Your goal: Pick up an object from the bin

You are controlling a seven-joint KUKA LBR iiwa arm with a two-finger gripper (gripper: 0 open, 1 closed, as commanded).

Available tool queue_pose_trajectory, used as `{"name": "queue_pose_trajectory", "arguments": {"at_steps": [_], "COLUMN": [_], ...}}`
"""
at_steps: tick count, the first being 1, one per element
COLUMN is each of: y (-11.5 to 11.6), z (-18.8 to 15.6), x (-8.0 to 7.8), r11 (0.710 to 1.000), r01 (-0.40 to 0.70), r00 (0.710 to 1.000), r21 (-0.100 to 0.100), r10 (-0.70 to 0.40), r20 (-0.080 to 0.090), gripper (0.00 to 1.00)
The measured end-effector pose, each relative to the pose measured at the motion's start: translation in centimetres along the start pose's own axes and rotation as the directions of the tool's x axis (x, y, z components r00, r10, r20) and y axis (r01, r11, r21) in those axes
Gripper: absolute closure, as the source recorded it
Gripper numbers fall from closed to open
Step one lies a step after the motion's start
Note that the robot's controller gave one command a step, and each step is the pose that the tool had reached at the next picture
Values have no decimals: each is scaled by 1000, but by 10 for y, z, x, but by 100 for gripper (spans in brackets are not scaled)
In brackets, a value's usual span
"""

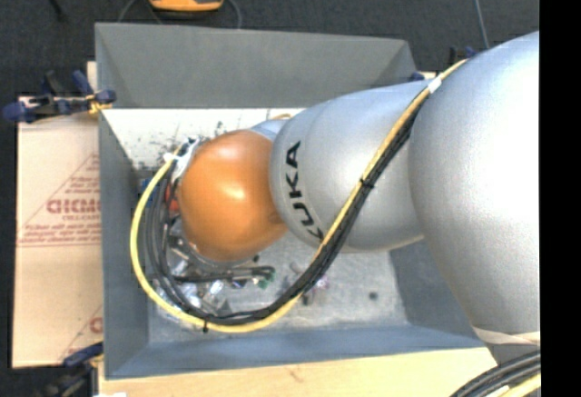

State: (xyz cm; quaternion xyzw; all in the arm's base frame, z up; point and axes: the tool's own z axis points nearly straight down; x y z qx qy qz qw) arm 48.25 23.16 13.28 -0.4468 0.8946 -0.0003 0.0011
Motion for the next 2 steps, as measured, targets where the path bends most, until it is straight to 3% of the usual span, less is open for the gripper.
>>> {"name": "queue_pose_trajectory", "arguments": {"at_steps": [1,2], "y": [0,-1], "z": [0,-41], "x": [0,0], "r11": [1000,1000], "r01": [-6,-13], "r00": [1000,1000], "r21": [-2,0], "r10": [6,13], "r20": [1,1], "gripper": [100,100]}}
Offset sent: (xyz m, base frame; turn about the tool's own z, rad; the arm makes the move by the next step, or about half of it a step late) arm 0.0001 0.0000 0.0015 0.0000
